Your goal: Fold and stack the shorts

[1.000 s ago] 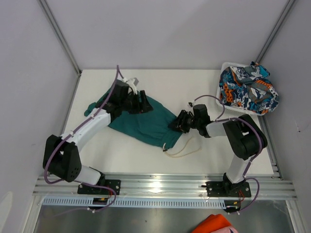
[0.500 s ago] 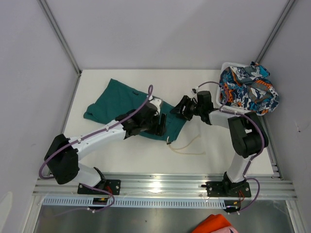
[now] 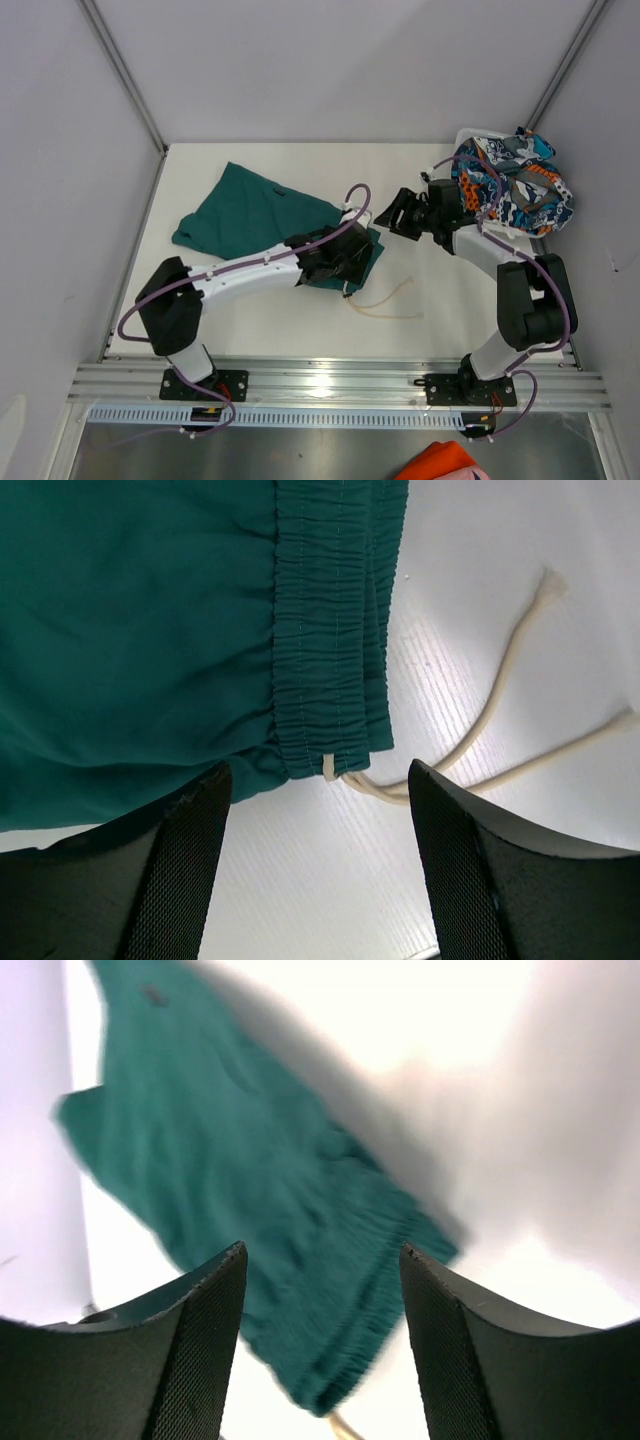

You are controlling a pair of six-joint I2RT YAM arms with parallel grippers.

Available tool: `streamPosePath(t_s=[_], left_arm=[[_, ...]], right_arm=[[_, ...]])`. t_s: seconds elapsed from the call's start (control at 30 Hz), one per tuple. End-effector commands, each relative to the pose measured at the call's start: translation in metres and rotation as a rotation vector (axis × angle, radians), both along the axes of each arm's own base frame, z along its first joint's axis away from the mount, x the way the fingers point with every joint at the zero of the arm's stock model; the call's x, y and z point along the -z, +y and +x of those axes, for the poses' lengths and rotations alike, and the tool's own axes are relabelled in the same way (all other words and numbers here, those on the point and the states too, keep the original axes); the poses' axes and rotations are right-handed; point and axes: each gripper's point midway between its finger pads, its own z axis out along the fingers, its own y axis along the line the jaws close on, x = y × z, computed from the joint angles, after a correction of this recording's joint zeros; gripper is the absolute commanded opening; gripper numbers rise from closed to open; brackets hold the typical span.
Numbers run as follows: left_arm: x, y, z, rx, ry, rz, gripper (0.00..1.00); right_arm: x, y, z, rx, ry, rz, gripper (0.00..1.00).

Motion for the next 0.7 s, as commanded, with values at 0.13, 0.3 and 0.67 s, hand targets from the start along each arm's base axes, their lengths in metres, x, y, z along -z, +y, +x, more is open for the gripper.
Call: streamPosePath(t_s=[0.13, 0.3, 0.67], left_arm=[[0.004, -0.017, 0.014, -0.004, -0.026, 0.05, 0.77], [0.02, -0.025, 0.017, 0.011, -0.009, 0.095, 0.8], [0.039, -0.022, 0.026, 0.003, -0.012, 0.187, 0.85]], right_arm=[[0.033, -0.009, 0.02, -0.003, 0.034, -0.109, 0.63], [0.043, -0.002, 0.028, -0.016, 0.032, -0.083, 0.62], [0.038, 0.019, 0.023, -0.085, 0.007, -0.053, 0.57]])
